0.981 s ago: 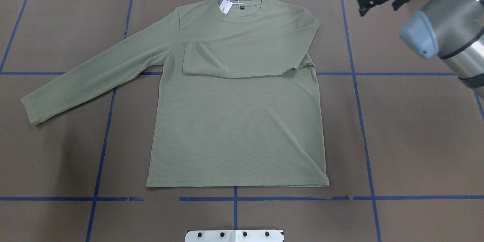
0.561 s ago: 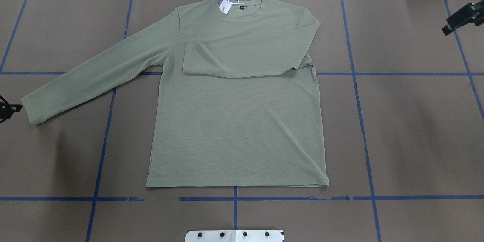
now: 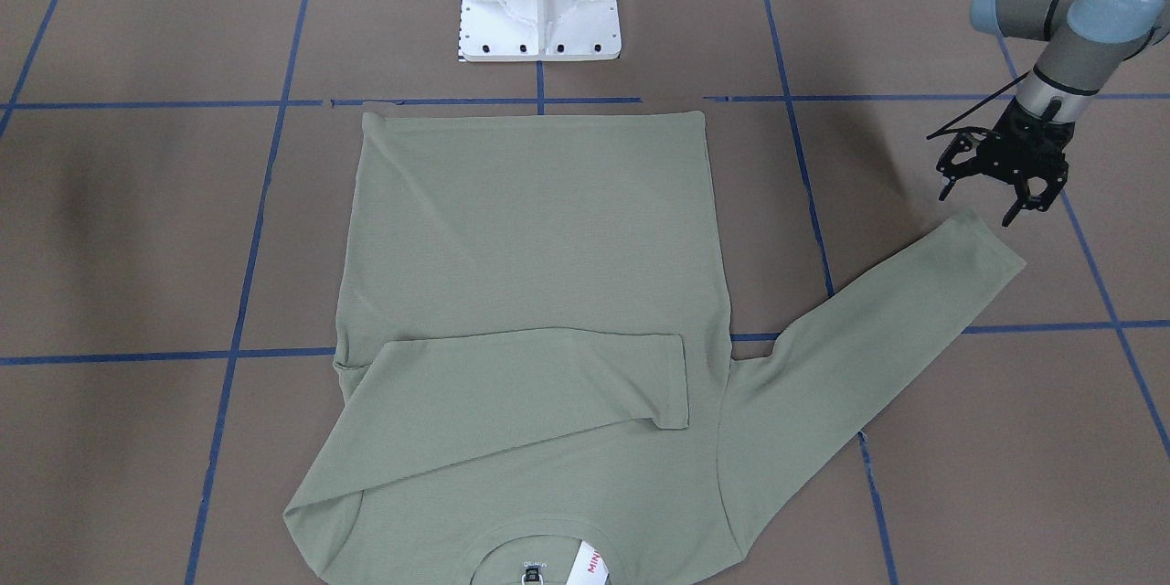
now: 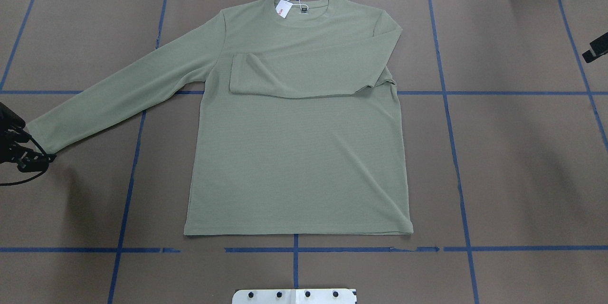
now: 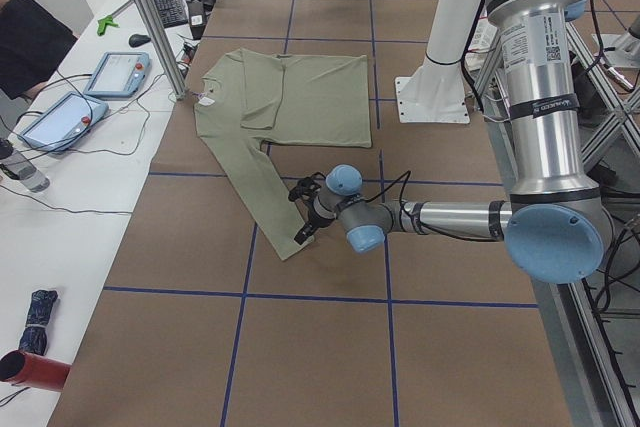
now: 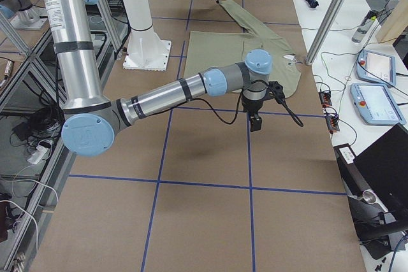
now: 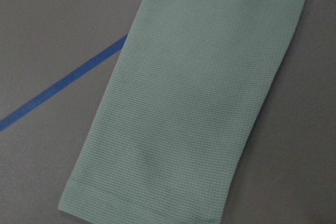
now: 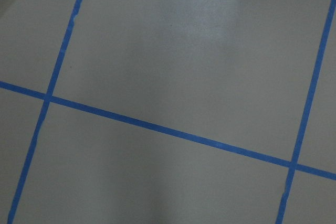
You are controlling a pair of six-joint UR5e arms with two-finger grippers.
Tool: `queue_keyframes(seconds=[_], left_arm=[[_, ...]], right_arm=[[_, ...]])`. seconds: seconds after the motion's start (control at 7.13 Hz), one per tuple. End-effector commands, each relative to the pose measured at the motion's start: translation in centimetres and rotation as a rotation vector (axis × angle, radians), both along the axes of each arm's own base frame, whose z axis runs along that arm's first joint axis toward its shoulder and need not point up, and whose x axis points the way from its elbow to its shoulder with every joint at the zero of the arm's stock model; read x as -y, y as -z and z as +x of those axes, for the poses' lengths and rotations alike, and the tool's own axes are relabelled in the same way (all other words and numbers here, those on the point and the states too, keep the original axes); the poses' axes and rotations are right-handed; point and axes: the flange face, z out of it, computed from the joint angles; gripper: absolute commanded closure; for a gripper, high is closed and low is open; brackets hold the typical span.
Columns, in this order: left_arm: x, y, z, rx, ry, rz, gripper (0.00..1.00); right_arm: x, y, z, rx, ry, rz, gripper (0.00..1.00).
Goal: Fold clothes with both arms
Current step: 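Grasp the cuff of the sleeve nearest the left gripper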
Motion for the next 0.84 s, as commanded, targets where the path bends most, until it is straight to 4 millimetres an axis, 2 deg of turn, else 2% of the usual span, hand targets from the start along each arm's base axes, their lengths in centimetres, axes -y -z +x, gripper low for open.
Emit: queue_keyframes(seconds=[0.0, 0.42, 0.56, 0.7], left_arm=[[-0.17, -1.02, 0.13, 0.015, -0.002, -0.011, 0.35], [-0.13, -1.12, 0.17, 0.017, -0.003, -0.011, 0.37], [-0.12, -1.14, 0.17, 0.018, -0.003, -0.012, 0.6], [-0.07, -1.05, 0.21, 0.016, -0.003, -0.01, 1.0]], right_arm=[[-0.1, -0.06, 0.05, 0.0, -0.001, -0.001, 0.0], [-0.08, -0.14, 0.06, -0.002, -0.001, -0.002, 0.0], [-0.08, -0.15, 0.06, -0.002, -0.001, -0.002, 0.0], [-0.08, -0.15, 0.06, -0.002, -0.002, -0.003, 0.0]])
